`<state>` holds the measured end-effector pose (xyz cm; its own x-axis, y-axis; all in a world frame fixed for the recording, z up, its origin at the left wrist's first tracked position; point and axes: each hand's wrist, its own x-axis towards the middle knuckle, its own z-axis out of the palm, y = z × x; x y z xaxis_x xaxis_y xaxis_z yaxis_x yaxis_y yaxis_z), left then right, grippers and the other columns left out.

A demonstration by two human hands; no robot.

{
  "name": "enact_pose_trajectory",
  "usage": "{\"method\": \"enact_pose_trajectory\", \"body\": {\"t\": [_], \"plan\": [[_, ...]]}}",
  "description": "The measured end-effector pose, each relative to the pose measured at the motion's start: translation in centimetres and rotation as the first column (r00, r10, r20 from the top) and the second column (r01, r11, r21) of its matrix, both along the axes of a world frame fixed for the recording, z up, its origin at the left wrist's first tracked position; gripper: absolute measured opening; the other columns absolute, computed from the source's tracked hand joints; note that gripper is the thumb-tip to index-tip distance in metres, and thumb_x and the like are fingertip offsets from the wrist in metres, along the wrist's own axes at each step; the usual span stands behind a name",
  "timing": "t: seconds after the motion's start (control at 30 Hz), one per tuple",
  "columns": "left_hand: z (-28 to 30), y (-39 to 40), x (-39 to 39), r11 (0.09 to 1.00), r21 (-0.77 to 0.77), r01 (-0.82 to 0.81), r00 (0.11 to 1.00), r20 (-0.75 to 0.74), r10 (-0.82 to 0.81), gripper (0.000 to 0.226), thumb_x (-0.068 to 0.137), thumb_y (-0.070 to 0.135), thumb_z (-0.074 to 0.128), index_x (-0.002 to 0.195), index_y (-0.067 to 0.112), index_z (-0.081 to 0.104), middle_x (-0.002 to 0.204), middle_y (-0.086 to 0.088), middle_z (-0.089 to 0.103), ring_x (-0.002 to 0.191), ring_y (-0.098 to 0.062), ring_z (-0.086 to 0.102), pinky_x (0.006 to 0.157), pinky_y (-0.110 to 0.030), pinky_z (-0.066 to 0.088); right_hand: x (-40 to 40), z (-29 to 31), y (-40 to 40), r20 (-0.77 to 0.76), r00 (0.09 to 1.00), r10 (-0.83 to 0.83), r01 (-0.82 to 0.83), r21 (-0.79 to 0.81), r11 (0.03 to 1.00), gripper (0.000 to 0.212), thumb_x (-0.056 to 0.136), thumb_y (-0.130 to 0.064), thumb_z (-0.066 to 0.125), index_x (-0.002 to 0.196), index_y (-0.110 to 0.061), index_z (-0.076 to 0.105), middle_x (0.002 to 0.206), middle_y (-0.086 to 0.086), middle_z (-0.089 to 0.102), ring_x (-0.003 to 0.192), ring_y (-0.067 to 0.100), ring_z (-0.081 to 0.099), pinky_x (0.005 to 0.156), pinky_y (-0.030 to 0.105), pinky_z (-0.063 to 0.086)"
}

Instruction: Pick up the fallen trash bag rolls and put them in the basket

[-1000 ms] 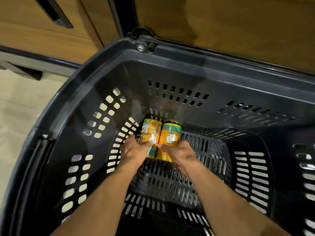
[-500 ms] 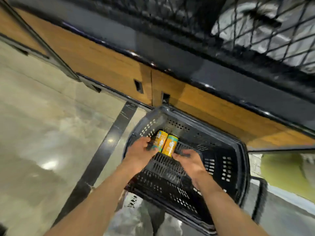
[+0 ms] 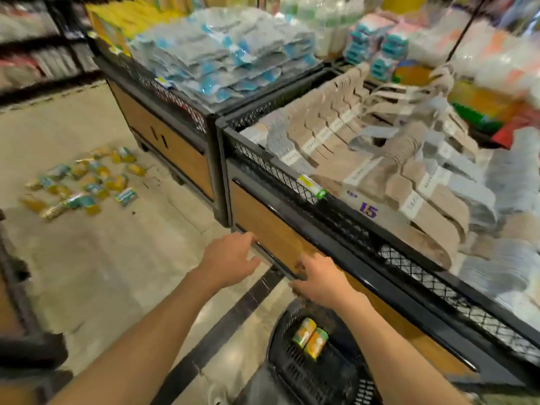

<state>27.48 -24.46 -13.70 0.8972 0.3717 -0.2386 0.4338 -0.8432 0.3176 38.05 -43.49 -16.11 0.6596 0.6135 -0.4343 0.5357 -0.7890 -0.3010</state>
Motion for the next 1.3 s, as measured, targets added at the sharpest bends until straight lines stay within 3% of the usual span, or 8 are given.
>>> {"method": "enact_pose_trajectory", "body": {"t": [0.1,0.3,0.57,0.9,1.17,1.3], "plan": [[2.6,5.3,-3.1,0.995,0.103,0.003,1.000,0.018,-0.005,0.046,0.092,0.053,0.047,0.129,0.027,0.049,0.122,0.004,0.060,0.112,-0.020,0.059,0.088,-0.040,0.052,-0.4,4.6,6.8,0.085,0.982,0.168,-0.165,-0.041,0.985,0.040,0.092,-0.046,0.063,0.124,-0.025,0.054,0.119,0.002,0.053,0.107,0.025,0.053,0.076,0.034,0.045],[7.1,16.5,-9.9,0.958,0.209,-0.197,0.979,0.092,0.181,0.051,0.093,0.051,0.046,0.138,0.028,0.045,0.129,0.003,0.058,0.118,-0.021,0.057,0.087,-0.037,0.048,-2.3,10.6,20.5,0.207,0.886,0.414,-0.422,-0.007,0.906,0.035,0.092,-0.046,0.060,0.118,-0.024,0.057,0.112,0.002,0.054,0.105,0.027,0.057,0.074,0.037,0.048],[10.7,27.8,-16.8,0.842,0.323,-0.432,0.896,0.052,0.440,0.049,0.093,0.053,0.047,0.134,0.026,0.049,0.127,-0.002,0.062,0.113,-0.025,0.060,0.085,-0.036,0.052,-5.0,13.2,36.6,0.256,0.708,0.658,-0.683,0.013,0.730,0.042,0.093,-0.048,0.063,0.128,-0.026,0.056,0.120,0.002,0.059,0.109,0.024,0.057,0.085,0.041,0.052],[12.3,38.8,-15.6,0.716,0.368,-0.593,0.779,0.037,0.626,0.044,0.092,0.046,0.047,0.129,0.023,0.052,0.123,-0.004,0.062,0.113,-0.026,0.059,0.087,-0.040,0.051,-1.9,12.6,53.2,0.281,0.606,0.744,-0.786,0.066,0.615,0.047,0.089,-0.052,0.063,0.129,-0.029,0.057,0.130,0.000,0.062,0.119,0.023,0.058,0.090,0.036,0.051],[12.2,47.5,-11.1,0.658,0.276,-0.701,0.699,0.078,0.711,0.048,0.089,0.054,0.047,0.130,0.029,0.050,0.124,0.001,0.062,0.114,-0.022,0.059,0.088,-0.040,0.053,3.5,12.9,62.9,0.270,0.546,0.793,-0.831,0.050,0.554,0.045,0.091,-0.049,0.061,0.131,-0.029,0.054,0.131,0.000,0.062,0.119,0.023,0.058,0.090,0.038,0.052],[10.8,51.3,-10.0,0.649,0.370,-0.664,0.701,0.009,0.713,0.046,0.091,0.053,0.046,0.128,0.026,0.050,0.123,0.000,0.062,0.112,-0.024,0.059,0.088,-0.041,0.052,4.9,12.0,67.3,0.265,0.499,0.825,-0.856,0.001,0.518,0.050,0.092,-0.049,0.061,0.137,-0.031,0.050,0.134,0.000,0.060,0.123,0.024,0.057,0.094,0.041,0.051]]}}
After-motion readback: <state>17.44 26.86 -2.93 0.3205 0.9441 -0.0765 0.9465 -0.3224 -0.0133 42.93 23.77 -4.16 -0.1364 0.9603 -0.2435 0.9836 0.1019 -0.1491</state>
